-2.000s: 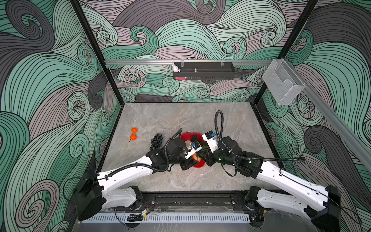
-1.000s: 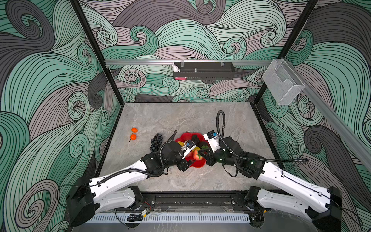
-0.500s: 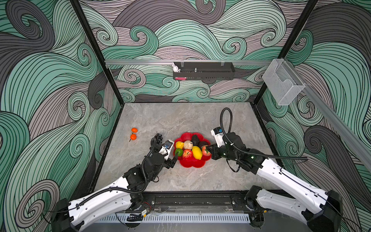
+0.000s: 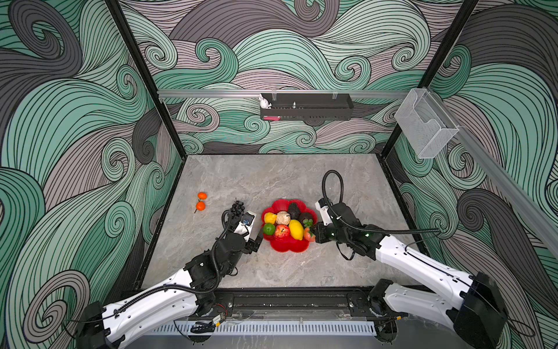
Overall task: Arrange fruit in a fruit bowl
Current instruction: Place the fruit in the fruit bowl.
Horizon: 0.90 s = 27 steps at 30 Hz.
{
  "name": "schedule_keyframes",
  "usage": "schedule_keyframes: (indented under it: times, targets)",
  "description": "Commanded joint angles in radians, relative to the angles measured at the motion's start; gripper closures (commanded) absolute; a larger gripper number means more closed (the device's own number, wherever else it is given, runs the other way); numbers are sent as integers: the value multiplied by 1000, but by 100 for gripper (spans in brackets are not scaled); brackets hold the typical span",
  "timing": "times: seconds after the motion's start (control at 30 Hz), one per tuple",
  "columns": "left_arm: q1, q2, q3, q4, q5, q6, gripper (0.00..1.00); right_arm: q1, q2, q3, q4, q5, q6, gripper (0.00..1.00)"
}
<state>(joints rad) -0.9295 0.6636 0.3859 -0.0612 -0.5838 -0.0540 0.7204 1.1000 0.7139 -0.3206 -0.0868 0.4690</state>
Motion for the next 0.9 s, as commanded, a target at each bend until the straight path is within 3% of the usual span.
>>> schedule_keyframes:
  times: [0.0,0.43,0.87]
  targets:
    - [13,-5,-1,31,-24,-13,11,-16,8,-4,38,7,18,100]
    - [28,-7,-10,34,-17,-19,11,-50,24,-47,45,17,58,98]
    - [36,-1,-14,38,-5,-24,11,-62,67,-79,84,32,88,89]
